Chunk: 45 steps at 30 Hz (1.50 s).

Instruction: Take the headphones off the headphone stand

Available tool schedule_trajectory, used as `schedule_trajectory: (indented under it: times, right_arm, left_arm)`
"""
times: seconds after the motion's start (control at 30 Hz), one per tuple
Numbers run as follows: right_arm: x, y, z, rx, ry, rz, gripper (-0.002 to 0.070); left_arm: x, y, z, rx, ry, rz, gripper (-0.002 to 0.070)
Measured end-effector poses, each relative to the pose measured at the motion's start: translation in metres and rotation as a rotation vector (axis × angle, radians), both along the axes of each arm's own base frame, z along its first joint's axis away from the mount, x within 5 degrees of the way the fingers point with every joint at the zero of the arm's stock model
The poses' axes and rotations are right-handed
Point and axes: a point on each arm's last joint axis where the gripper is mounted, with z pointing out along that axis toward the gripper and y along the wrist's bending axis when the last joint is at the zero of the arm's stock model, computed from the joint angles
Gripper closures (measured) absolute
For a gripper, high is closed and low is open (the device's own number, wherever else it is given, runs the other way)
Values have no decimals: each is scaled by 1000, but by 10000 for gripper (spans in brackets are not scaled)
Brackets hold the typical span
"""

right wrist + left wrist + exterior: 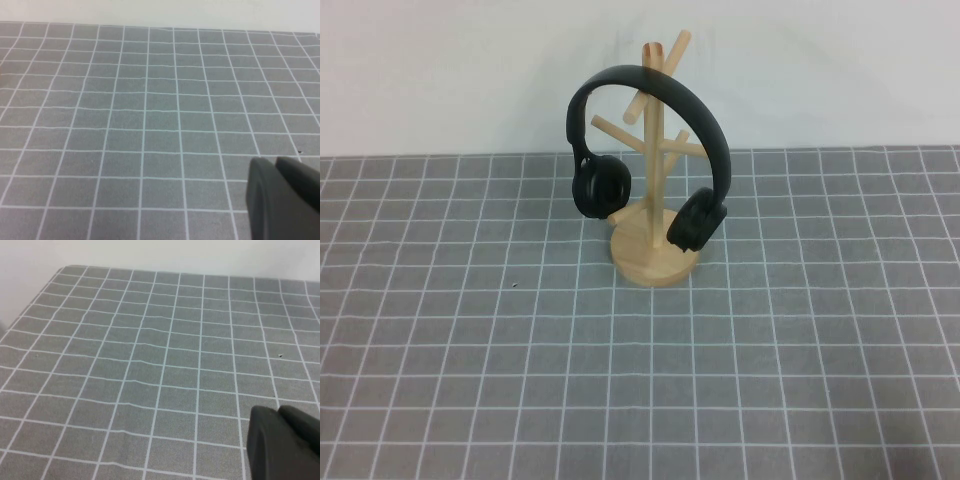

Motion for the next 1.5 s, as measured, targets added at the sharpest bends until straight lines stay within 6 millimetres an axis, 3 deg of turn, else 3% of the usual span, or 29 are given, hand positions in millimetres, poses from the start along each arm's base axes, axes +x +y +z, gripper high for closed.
schedule_trajectory:
  times: [0.7, 0.97, 1.23, 1.3, 1.5]
  right_arm:
    - [0, 0, 0, 0, 0, 0, 685]
    - [0, 0, 0, 0, 0, 0, 685]
    - [0, 0, 0, 0, 0, 0, 685]
    - [0, 0, 0, 0, 0, 0, 685]
    - [0, 0, 0, 0, 0, 0, 685]
  left_arm:
    - [0, 1, 0, 17, 1, 1, 680]
    - [-2, 16, 1, 482, 49, 41, 679]
    - [-2, 18, 3, 576, 49, 47, 679]
    - [0, 16, 6, 518, -7, 43, 679]
    - [4, 4, 22, -47, -257, 53, 679]
